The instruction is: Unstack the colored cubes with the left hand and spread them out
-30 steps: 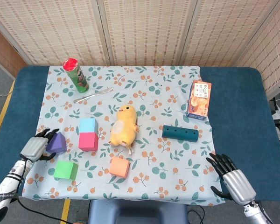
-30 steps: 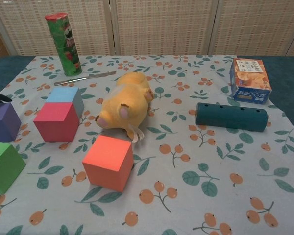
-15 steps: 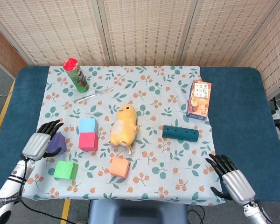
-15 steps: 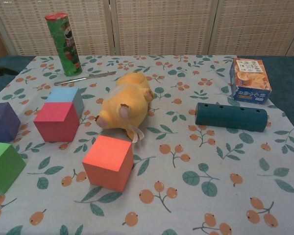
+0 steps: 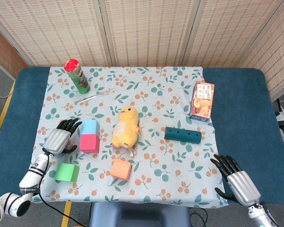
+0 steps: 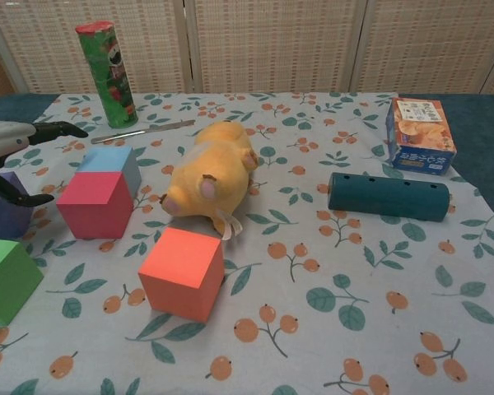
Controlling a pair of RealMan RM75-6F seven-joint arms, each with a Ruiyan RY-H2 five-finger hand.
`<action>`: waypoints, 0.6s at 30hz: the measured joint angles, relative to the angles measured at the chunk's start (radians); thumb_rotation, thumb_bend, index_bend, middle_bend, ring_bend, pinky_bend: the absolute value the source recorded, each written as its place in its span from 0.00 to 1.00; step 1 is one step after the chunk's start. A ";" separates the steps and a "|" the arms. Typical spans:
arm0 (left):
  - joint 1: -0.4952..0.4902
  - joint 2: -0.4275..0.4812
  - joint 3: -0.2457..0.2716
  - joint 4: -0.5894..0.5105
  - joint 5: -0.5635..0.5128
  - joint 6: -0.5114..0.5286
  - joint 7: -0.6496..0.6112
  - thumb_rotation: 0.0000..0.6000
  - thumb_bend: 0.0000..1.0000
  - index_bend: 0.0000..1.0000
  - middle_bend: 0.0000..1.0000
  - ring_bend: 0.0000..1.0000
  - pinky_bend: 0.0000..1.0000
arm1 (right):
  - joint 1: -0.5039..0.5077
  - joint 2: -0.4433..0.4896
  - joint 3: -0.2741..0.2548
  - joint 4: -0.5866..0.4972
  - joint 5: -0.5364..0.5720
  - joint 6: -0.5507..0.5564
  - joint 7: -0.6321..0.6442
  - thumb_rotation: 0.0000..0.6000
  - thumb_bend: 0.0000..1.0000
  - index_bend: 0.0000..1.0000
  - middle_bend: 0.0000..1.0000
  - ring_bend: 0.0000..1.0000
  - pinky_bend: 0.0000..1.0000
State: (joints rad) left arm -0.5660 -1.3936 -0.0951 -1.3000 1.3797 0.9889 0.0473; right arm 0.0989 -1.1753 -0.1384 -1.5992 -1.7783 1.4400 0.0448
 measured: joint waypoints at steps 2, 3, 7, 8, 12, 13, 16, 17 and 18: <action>-0.013 -0.013 -0.010 0.009 -0.027 -0.020 0.025 1.00 0.31 0.00 0.00 0.00 0.08 | 0.001 0.000 0.000 0.000 0.002 -0.003 -0.001 1.00 0.17 0.00 0.00 0.00 0.00; -0.017 -0.018 -0.013 0.014 -0.037 -0.028 0.030 1.00 0.31 0.00 0.00 0.00 0.08 | 0.001 0.000 0.001 0.000 0.003 -0.003 -0.001 1.00 0.17 0.00 0.00 0.00 0.00; -0.035 -0.035 -0.022 0.032 -0.062 -0.057 0.044 1.00 0.31 0.00 0.00 0.00 0.08 | 0.001 0.000 0.003 0.001 0.007 -0.003 -0.001 1.00 0.17 0.00 0.00 0.00 0.00; -0.039 -0.038 -0.024 0.034 -0.066 -0.062 0.043 1.00 0.31 0.00 0.00 0.00 0.08 | 0.001 0.000 0.004 0.001 0.008 -0.002 0.000 1.00 0.17 0.00 0.00 0.00 0.00; -0.054 -0.053 -0.029 0.029 -0.068 -0.074 0.032 1.00 0.31 0.00 0.00 0.00 0.08 | -0.002 0.005 0.007 -0.002 0.008 0.011 0.002 1.00 0.18 0.00 0.00 0.00 0.00; -0.056 -0.055 -0.027 0.024 -0.062 -0.072 0.032 1.00 0.31 0.00 0.00 0.00 0.08 | -0.003 0.006 0.008 -0.003 0.008 0.015 0.002 1.00 0.17 0.00 0.00 0.00 0.00; -0.058 -0.057 -0.023 -0.005 -0.045 -0.056 0.041 1.00 0.31 0.00 0.00 0.00 0.08 | -0.003 0.009 0.009 -0.004 0.007 0.015 0.006 1.00 0.17 0.00 0.00 0.00 0.00; -0.058 -0.057 -0.021 -0.018 -0.040 -0.049 0.044 1.00 0.31 0.00 0.00 0.00 0.08 | -0.003 0.010 0.008 -0.004 0.007 0.015 0.008 1.00 0.17 0.00 0.00 0.00 0.00; -0.057 -0.056 -0.020 -0.032 -0.035 -0.043 0.046 1.00 0.31 0.00 0.00 0.00 0.08 | -0.003 0.012 0.009 -0.005 0.007 0.016 0.010 1.00 0.17 0.00 0.00 0.00 0.00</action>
State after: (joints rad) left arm -0.6234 -1.4501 -0.1151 -1.3317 1.3451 0.9461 0.0932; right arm 0.0957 -1.1635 -0.1298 -1.6041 -1.7711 1.4561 0.0545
